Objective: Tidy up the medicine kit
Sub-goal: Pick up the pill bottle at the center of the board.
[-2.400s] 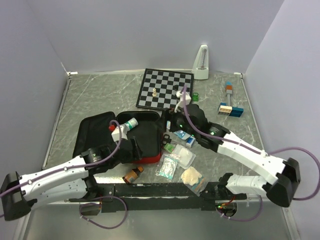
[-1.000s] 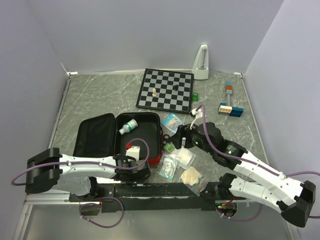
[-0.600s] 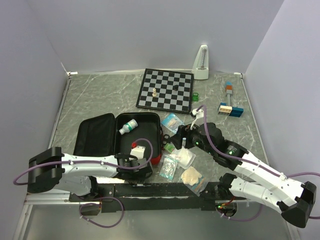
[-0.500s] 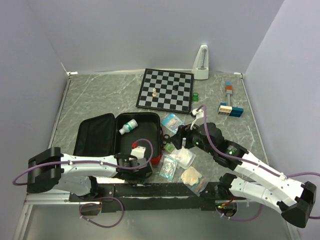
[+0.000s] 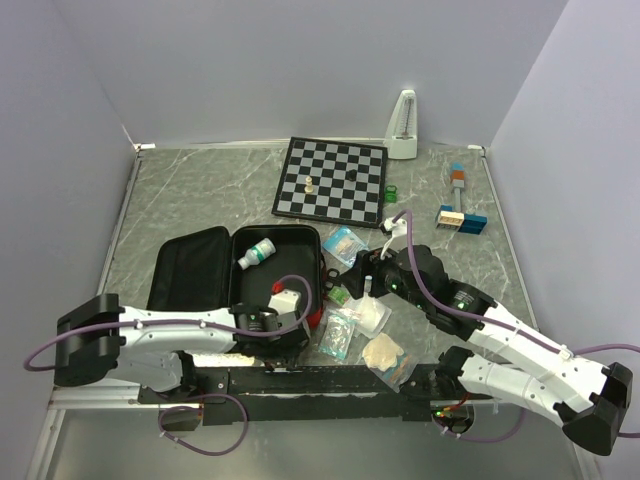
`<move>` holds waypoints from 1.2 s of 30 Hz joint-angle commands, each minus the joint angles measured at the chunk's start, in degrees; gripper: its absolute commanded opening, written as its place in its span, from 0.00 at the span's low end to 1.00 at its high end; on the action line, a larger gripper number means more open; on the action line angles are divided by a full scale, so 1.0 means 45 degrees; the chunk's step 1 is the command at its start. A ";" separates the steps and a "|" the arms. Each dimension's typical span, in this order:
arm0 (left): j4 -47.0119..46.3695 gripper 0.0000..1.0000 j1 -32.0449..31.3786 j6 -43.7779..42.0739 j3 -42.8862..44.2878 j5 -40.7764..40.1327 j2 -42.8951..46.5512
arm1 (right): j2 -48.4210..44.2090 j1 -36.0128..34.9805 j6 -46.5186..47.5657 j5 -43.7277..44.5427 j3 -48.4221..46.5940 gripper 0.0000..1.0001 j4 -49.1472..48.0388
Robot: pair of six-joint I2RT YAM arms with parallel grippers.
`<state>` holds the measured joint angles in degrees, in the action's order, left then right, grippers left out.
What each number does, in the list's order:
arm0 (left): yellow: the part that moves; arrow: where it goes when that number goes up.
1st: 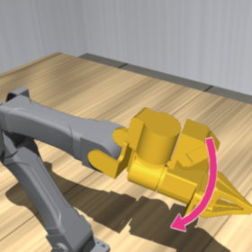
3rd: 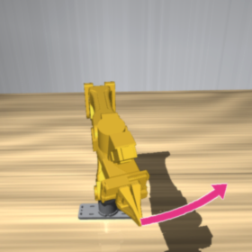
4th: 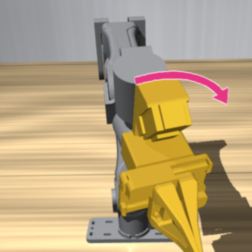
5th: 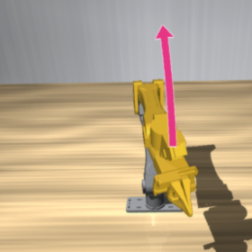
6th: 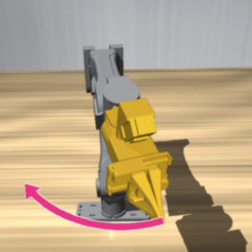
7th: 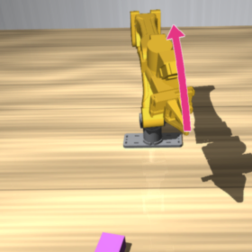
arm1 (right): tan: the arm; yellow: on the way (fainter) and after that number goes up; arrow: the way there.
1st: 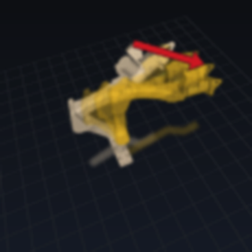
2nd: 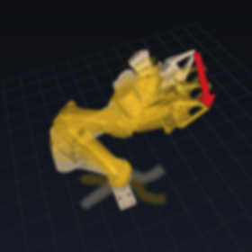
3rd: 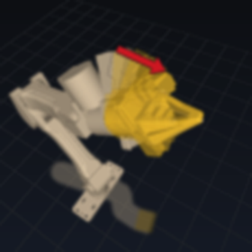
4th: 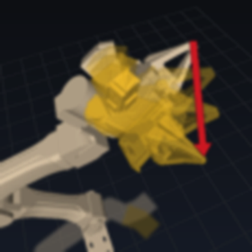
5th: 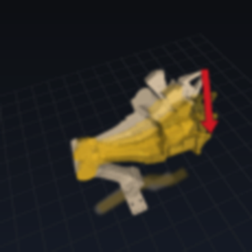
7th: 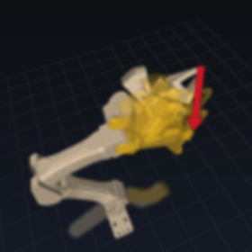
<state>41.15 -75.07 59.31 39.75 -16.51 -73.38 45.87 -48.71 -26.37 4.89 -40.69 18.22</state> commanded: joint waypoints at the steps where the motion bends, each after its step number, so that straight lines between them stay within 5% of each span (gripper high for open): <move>1: -0.0218 0.90 0.0022 -0.0620 0.0581 0.0115 -0.0429 | -0.0290 0.0043 -0.0077 0.0105 0.0155 0.80 -0.0104; 12: -0.0139 0.91 0.0041 -0.4369 0.2203 0.1068 -0.1348 | -0.0427 0.0043 0.0059 0.0008 0.0330 0.80 -0.0103; 18: -0.0374 0.88 0.0041 -0.4723 0.1929 0.2438 -0.1758 | -0.0622 0.0023 0.0215 0.0126 0.0389 0.80 0.0073; 28: 0.0270 0.84 0.0041 -0.4371 0.2085 0.2283 -0.3008 | -0.0681 0.0043 0.0274 0.0047 0.0467 0.80 0.0092; 36: 0.0659 0.43 0.0041 -0.4002 0.2261 0.1622 -0.2736 | -0.0856 0.0043 0.0196 0.0067 0.0506 0.80 0.0131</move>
<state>41.91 -74.85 40.10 48.45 -6.96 -86.52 43.18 -48.71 -25.87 4.91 -38.87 18.94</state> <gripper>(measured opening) 0.545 0.798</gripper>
